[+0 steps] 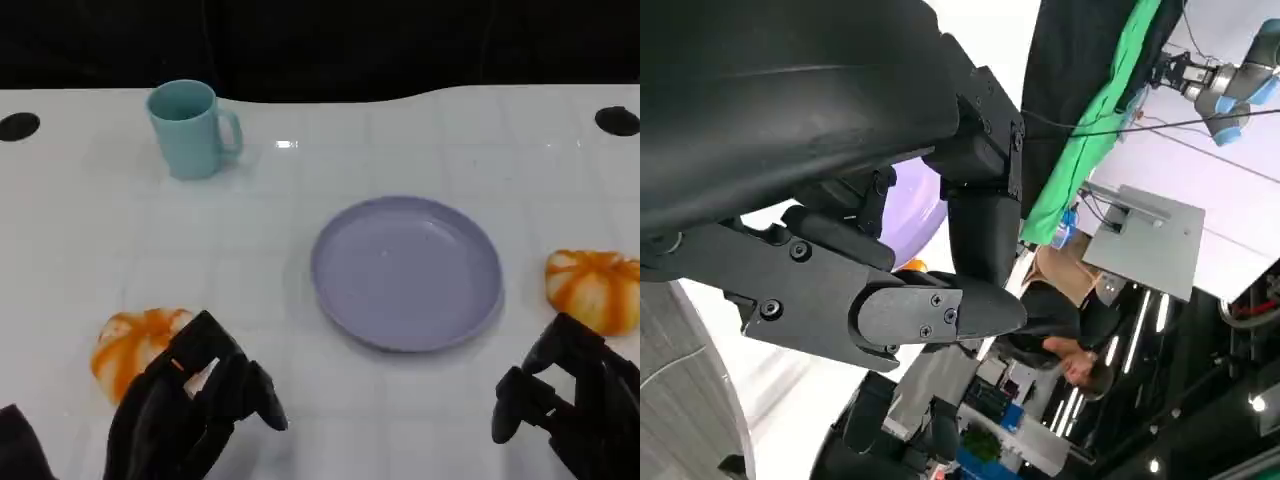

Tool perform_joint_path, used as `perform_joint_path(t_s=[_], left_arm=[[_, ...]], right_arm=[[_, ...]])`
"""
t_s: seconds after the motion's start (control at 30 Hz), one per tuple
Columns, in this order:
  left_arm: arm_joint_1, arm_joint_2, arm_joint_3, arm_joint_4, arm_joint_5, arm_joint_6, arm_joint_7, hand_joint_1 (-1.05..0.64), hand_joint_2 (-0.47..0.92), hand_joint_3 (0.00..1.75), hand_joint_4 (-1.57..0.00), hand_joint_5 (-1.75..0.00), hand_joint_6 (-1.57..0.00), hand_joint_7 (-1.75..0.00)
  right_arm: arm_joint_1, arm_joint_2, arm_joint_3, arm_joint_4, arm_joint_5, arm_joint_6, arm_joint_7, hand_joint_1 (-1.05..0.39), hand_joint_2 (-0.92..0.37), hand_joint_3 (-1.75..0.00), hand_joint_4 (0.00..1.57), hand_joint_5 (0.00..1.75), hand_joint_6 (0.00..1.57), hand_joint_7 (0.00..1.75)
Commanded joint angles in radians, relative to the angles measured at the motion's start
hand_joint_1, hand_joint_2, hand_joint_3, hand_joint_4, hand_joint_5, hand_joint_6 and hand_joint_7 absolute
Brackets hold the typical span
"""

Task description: Grasp the bread from the table and place it into the plate.

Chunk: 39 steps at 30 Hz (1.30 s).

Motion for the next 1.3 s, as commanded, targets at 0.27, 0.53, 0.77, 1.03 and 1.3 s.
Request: perform_joint_path(t_s=[0.27,0.53,0.77,1.03,1.3], left_arm=[[-0.018,0.017,0.006,-0.02,0.094,-0.155,0.008,-0.59,0.92,0.23,-0.6,-1.43,-0.74,-0.71],[-0.026,0.144,0.006,-0.101,0.329,-0.288,0.039,-0.62,0.92,0.17,-0.45,-0.8,-0.65,-0.08],[-0.023,0.245,0.006,-0.166,0.44,-0.315,0.073,-0.63,0.92,0.12,-0.33,-0.5,-0.48,0.0],[-0.009,0.487,0.06,-0.396,0.849,-0.253,0.118,-0.65,0.92,0.14,-0.06,-0.24,-0.21,0.0],[0.003,0.549,0.026,-0.583,1.288,-0.1,0.115,-0.7,0.92,0.16,-0.01,-0.16,-0.18,0.0]], right_arm=[[-0.011,-0.007,-0.012,0.009,0.008,-0.006,0.005,-0.58,-0.92,-0.43,0.75,1.75,0.59,1.58],[-0.009,-0.002,-0.008,0.005,0.008,-0.007,0.004,-0.58,-0.92,-0.43,0.75,1.75,0.59,1.59],[-0.008,-0.001,-0.007,0.003,0.014,-0.002,0.005,-0.57,-0.92,-0.43,0.74,1.75,0.59,1.59],[-0.003,0.004,-0.003,0.0,0.004,-0.011,-0.002,-0.57,-0.92,-0.43,0.75,1.75,0.59,1.59],[-0.002,0.003,-0.004,-0.003,0.008,-0.003,-0.002,-0.58,-0.92,-0.41,0.74,1.75,0.6,1.58]])
